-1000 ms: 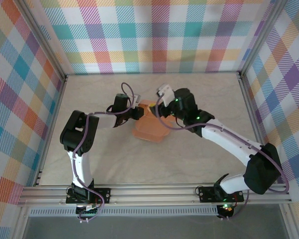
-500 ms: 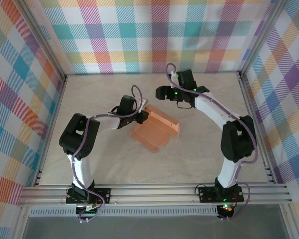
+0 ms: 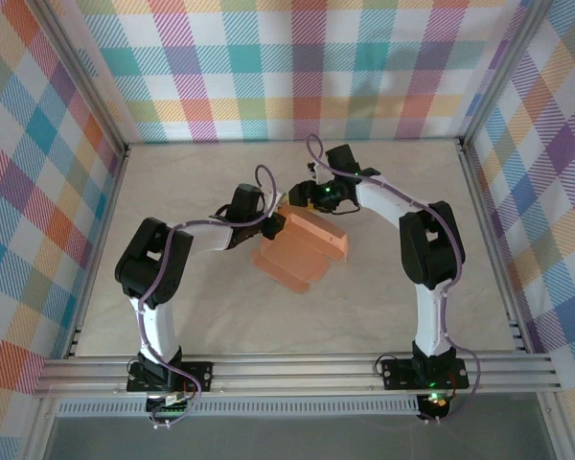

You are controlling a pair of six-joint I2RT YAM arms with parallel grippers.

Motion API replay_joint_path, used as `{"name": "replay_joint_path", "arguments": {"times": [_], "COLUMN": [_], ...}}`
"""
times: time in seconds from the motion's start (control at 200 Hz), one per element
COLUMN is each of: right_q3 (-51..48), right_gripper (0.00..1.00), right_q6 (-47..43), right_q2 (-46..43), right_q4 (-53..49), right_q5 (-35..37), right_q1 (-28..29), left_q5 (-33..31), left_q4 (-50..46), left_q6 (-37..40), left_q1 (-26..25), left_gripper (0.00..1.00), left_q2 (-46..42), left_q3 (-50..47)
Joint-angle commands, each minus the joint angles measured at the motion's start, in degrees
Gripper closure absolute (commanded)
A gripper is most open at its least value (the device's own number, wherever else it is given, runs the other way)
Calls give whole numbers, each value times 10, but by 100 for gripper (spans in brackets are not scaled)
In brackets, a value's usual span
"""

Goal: Fold the paper box

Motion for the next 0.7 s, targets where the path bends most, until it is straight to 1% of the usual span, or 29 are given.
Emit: {"name": "replay_joint_path", "arguments": {"times": [0.0,0.165,0.31,0.455,0.59,0.695], "right_q3": [24,23,14,12,12,10], "right_gripper": [35,39,41,43,44,45], "right_q6": [6,-7,-22,-31,-17,-4], "right_q2": [19,32,32,31,34,34], "right_q4": [-9,-30,-34,-41,-33,-23], "right_q5": [-34,-18,-9,3,-22,-43], "right_q1": [1,1,3,4,4,3], "left_q5": [8,8,5,-3,-26,-42], "left_q4": [6,1,-5,-12,-21,-26], "left_q6": [6,-2,-6,-9,-18,-23], "left_q1": [-3,-3,-3,-3,-3,-3], "left_gripper": [85,82,77,76,72,72], "left_q2": [3,7,12,16,24,28], "left_q3": [6,13,20,27,39,46]}}
